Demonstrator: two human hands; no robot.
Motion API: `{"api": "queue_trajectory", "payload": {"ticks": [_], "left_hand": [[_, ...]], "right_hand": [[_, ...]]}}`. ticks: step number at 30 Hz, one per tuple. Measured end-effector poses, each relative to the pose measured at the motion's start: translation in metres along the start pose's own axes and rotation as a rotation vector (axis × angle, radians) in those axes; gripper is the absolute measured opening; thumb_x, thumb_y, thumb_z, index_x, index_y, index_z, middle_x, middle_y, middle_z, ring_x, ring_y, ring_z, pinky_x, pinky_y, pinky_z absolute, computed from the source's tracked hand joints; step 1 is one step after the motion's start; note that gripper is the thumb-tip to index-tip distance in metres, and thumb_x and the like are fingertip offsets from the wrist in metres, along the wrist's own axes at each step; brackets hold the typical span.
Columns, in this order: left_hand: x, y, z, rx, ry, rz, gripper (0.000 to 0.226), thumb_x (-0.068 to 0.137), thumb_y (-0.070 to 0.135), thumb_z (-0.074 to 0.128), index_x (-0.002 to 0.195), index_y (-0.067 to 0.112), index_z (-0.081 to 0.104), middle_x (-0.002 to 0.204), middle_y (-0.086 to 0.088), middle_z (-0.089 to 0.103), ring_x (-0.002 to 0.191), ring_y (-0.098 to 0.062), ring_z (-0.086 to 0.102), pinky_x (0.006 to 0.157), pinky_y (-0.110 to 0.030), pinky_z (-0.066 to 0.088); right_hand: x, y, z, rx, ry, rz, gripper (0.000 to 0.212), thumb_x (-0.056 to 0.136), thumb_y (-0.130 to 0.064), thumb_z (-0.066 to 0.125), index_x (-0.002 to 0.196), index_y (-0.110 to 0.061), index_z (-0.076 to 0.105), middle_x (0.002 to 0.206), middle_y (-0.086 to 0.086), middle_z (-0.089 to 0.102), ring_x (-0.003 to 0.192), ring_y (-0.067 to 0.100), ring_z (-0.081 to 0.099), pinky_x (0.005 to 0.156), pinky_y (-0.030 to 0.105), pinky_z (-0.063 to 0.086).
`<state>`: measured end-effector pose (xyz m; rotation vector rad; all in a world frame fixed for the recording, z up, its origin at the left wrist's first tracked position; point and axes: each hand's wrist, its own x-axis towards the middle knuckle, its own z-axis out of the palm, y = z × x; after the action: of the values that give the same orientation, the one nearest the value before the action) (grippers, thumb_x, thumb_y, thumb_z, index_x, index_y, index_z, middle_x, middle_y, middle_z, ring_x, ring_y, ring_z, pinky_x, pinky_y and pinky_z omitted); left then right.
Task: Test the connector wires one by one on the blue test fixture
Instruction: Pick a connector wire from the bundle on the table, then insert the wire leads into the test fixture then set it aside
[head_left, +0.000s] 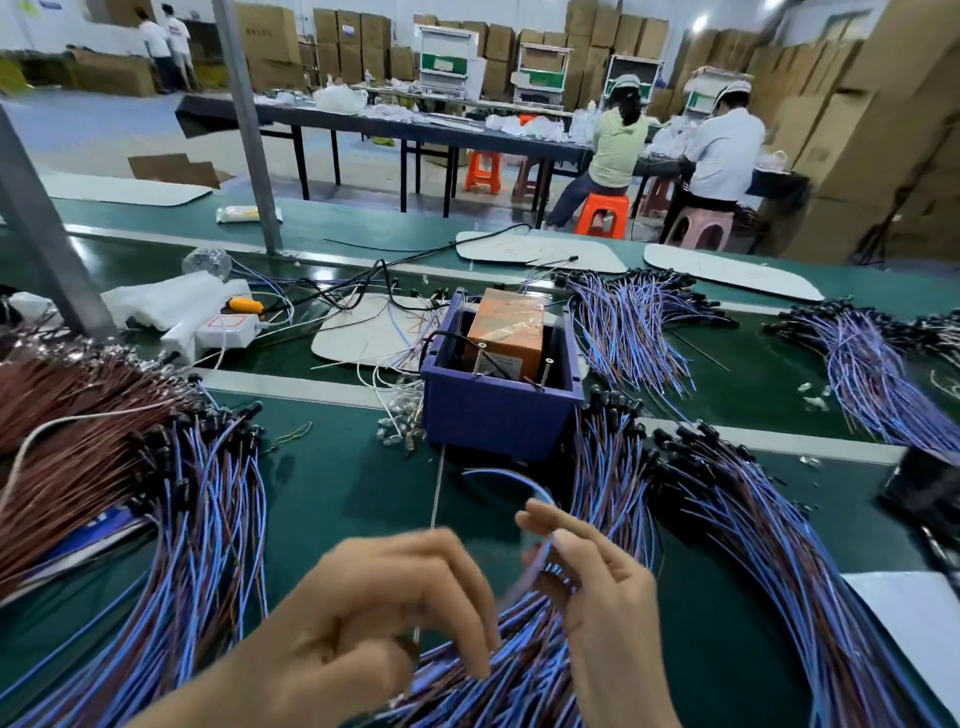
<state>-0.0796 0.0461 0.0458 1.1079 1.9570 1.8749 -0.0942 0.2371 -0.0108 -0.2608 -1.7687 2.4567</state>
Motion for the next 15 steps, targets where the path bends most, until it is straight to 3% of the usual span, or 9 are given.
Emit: {"api": "queue_trajectory", "payload": {"ticks": [2, 5, 6, 9, 10, 12, 13, 15], "left_hand": [[0.000, -0.004, 0.003, 0.125, -0.129, -0.031, 0.018, 0.082, 0.010, 0.054, 0.085, 0.003, 0.070, 0.097, -0.005, 0.064, 0.085, -0.023, 0.063, 0.080, -0.025, 0.046], [-0.004, -0.011, -0.004, 0.301, -0.305, -0.079, 0.024, 0.096, 0.027, 0.054, 0.101, 0.008, 0.069, 0.110, 0.000, 0.061, 0.099, -0.015, 0.062, 0.090, -0.022, 0.043], [-0.007, -0.015, -0.011, 0.405, -0.293, -0.084, 0.027, 0.096, 0.034, 0.051, 0.106, 0.016, 0.069, 0.115, 0.006, 0.060, 0.105, -0.009, 0.060, 0.095, -0.021, 0.041], [-0.014, -0.031, -0.052, 0.867, 0.046, -0.168, 0.031, 0.090, 0.054, 0.045, 0.111, 0.040, 0.063, 0.119, 0.025, 0.055, 0.115, 0.004, 0.050, 0.100, -0.017, 0.036], [-0.016, -0.037, -0.072, 0.999, 0.168, -0.255, 0.033, 0.088, 0.052, 0.045, 0.114, 0.039, 0.061, 0.122, 0.023, 0.054, 0.117, 0.003, 0.048, 0.103, -0.019, 0.034], [-0.020, -0.053, -0.113, 1.214, 0.372, -0.554, 0.040, 0.091, 0.042, 0.052, 0.128, 0.028, 0.056, 0.131, 0.005, 0.052, 0.123, -0.015, 0.046, 0.103, -0.030, 0.035], [-0.022, -0.061, -0.133, 1.308, 0.417, -0.739, 0.047, 0.092, 0.040, 0.053, 0.137, 0.026, 0.049, 0.136, -0.002, 0.048, 0.124, -0.022, 0.045, 0.102, -0.036, 0.038], [-0.031, -0.076, -0.159, 1.417, 0.349, -0.998, 0.057, 0.094, 0.042, 0.050, 0.146, 0.024, 0.034, 0.139, -0.007, 0.040, 0.123, -0.028, 0.044, 0.099, -0.038, 0.042]], "right_hand": [[-0.003, 0.000, -0.008, -0.038, 0.055, -0.054, 0.031, 0.090, -0.003, 0.055, 0.084, -0.022, 0.079, 0.087, 0.008, 0.075, 0.057, 0.009, 0.060, 0.053, 0.018, 0.050], [-0.005, -0.004, -0.022, -0.176, 0.187, -0.181, 0.030, 0.085, -0.002, 0.065, 0.083, -0.029, 0.079, 0.079, 0.003, 0.075, 0.047, 0.006, 0.050, 0.045, 0.015, 0.044], [-0.006, -0.010, -0.026, -0.219, 0.216, -0.241, 0.028, 0.083, -0.005, 0.067, 0.084, -0.031, 0.079, 0.080, 0.000, 0.075, 0.046, 0.005, 0.050, 0.045, 0.014, 0.044], [-0.003, -0.034, -0.037, -0.302, 0.262, -0.397, 0.019, 0.076, -0.027, 0.067, 0.089, -0.037, 0.077, 0.083, -0.008, 0.075, 0.051, 0.001, 0.057, 0.050, 0.011, 0.049], [0.000, -0.042, -0.040, -0.331, 0.260, -0.431, 0.021, 0.074, -0.032, 0.065, 0.090, -0.039, 0.076, 0.083, -0.011, 0.075, 0.056, -0.001, 0.060, 0.054, 0.010, 0.050], [0.010, -0.054, -0.045, -0.369, 0.250, -0.480, 0.022, 0.073, -0.034, 0.064, 0.090, -0.042, 0.075, 0.084, -0.014, 0.074, 0.066, -0.004, 0.062, 0.060, 0.007, 0.049], [0.015, -0.059, -0.046, -0.380, 0.242, -0.487, 0.022, 0.074, -0.034, 0.064, 0.091, -0.042, 0.075, 0.083, -0.013, 0.074, 0.065, -0.003, 0.062, 0.059, 0.007, 0.048], [0.024, -0.063, -0.048, -0.390, 0.232, -0.490, 0.022, 0.075, -0.034, 0.064, 0.092, -0.041, 0.075, 0.082, -0.011, 0.075, 0.059, 0.000, 0.058, 0.055, 0.010, 0.049]]}}
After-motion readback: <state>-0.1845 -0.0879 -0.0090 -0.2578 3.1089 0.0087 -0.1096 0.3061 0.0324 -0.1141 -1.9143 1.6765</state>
